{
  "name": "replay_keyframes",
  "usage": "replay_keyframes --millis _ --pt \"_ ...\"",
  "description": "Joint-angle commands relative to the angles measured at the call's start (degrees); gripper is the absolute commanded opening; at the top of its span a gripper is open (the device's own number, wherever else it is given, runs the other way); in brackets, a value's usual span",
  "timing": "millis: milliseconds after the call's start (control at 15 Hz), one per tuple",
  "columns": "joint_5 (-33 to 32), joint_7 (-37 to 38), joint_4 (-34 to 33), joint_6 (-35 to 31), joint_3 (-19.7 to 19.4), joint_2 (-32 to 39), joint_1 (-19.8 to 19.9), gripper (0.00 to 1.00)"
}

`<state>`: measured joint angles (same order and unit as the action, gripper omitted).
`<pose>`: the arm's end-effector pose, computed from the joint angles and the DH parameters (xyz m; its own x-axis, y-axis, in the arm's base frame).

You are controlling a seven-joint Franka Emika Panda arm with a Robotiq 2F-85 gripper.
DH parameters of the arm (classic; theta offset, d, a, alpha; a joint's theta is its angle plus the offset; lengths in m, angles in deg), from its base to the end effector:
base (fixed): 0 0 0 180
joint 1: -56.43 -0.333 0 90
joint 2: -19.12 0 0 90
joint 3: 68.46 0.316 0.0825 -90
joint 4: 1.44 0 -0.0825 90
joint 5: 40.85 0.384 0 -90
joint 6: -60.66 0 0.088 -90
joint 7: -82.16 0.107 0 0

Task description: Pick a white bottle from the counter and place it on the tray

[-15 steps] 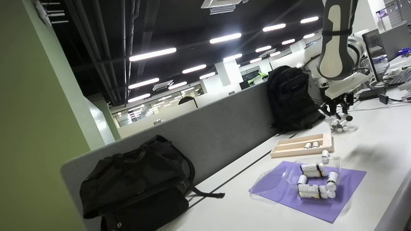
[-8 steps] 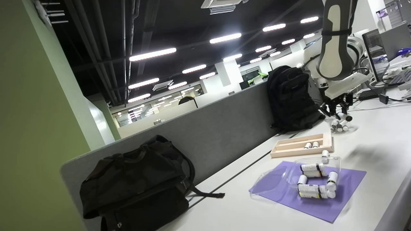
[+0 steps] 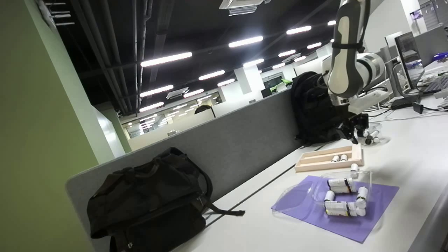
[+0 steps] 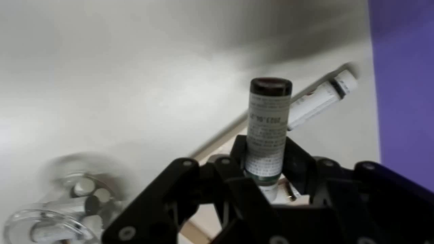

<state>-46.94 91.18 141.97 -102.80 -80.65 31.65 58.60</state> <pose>0.4681 -0.1171 0.2141 0.9472 -0.2881 0.1410 -0.2996 -0.9517 0.0680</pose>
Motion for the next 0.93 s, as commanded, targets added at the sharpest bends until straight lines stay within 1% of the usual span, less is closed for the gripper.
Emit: replay_keyframes --millis 0,133,267,400,600,667,733,867 --pt "1.8 -10.0 -9.7 1.7 5.6 8.6 2.0 0.13" --pt "-0.6 -14.1 -15.0 2.3 6.2 12.7 1.9 0.13" --pt "-3.6 -17.6 -20.3 2.9 5.8 16.6 1.3 0.13" --pt "-6.2 -21.8 -25.6 4.2 6.2 20.1 1.7 0.13" --pt "-9.0 -29.9 -32.9 7.5 7.9 24.5 3.4 0.13" --pt "-7.8 -25.5 -27.1 4.4 6.9 21.4 2.2 0.38" --pt "-8.3 -27.3 -29.2 5.4 7.3 22.7 2.6 0.38" --pt "-8.4 -28.9 -31.4 6.1 7.8 24.1 3.1 0.38"
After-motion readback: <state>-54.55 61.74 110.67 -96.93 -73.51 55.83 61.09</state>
